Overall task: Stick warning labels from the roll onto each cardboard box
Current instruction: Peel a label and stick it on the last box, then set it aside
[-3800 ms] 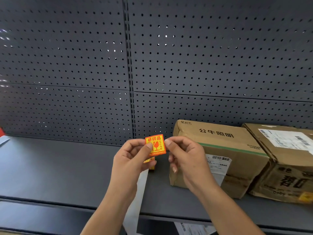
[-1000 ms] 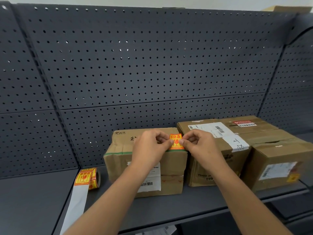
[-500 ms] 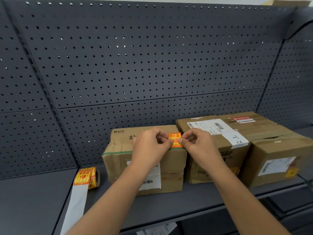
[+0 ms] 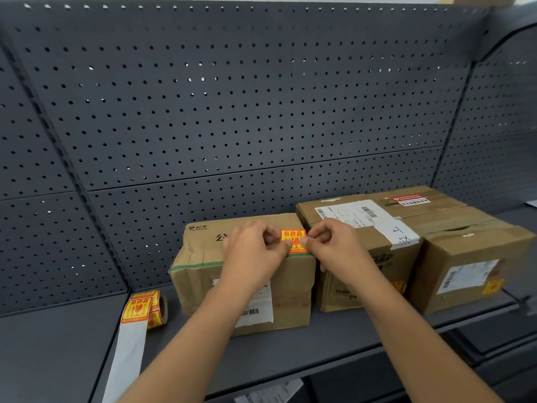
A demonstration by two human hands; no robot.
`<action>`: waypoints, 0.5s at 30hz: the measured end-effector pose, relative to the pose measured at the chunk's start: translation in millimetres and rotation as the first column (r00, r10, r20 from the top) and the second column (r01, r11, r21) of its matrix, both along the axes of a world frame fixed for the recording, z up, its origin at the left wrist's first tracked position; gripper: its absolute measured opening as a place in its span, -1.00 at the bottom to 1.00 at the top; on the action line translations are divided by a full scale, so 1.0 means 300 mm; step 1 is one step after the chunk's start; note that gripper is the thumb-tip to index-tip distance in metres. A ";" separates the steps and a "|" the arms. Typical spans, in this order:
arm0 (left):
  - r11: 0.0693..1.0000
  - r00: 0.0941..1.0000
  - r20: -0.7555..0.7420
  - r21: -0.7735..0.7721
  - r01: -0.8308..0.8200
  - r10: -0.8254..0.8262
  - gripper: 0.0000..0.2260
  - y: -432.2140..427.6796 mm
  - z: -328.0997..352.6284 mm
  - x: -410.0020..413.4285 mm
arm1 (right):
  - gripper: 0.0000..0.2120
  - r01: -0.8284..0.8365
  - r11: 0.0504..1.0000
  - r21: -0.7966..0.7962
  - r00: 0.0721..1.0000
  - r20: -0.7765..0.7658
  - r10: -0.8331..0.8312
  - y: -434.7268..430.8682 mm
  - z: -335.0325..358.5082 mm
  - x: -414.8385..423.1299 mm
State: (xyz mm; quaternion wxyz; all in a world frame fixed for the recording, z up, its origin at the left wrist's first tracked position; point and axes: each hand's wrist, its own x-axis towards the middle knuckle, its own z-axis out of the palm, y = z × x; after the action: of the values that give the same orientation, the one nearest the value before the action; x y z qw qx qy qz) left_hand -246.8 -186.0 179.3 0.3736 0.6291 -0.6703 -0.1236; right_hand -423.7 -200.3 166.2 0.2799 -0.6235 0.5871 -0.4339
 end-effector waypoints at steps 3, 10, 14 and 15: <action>1.000 0.999 0.034 0.013 -0.017 0.017 -0.79 -0.001 0.004 -0.002 | -0.92 -0.011 1.000 0.009 1.000 -0.009 0.011 0.003 -0.004 0.009; 1.000 0.997 0.076 0.019 -0.013 0.012 -0.82 -0.002 -0.008 -0.007 | -0.93 0.039 0.991 -0.125 0.968 -0.240 -0.068 0.044 -0.022 0.054; 0.999 0.993 0.117 0.034 -0.033 0.029 -0.88 -0.002 -0.012 -0.020 | -0.80 0.037 0.984 -0.173 0.961 -0.263 -0.082 0.050 -0.031 0.070; 0.999 0.992 0.124 0.026 -0.039 0.036 -0.87 0.000 -0.016 -0.024 | -0.77 0.040 0.985 -0.169 0.965 -0.249 -0.082 0.049 -0.032 0.069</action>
State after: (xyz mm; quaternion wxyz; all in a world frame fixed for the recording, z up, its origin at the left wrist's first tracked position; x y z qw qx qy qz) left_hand -253.9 -186.0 174.5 0.3245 0.6533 -0.6785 -0.0870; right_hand -402.8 -185.4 156.4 0.1368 -0.6764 0.5999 -0.4049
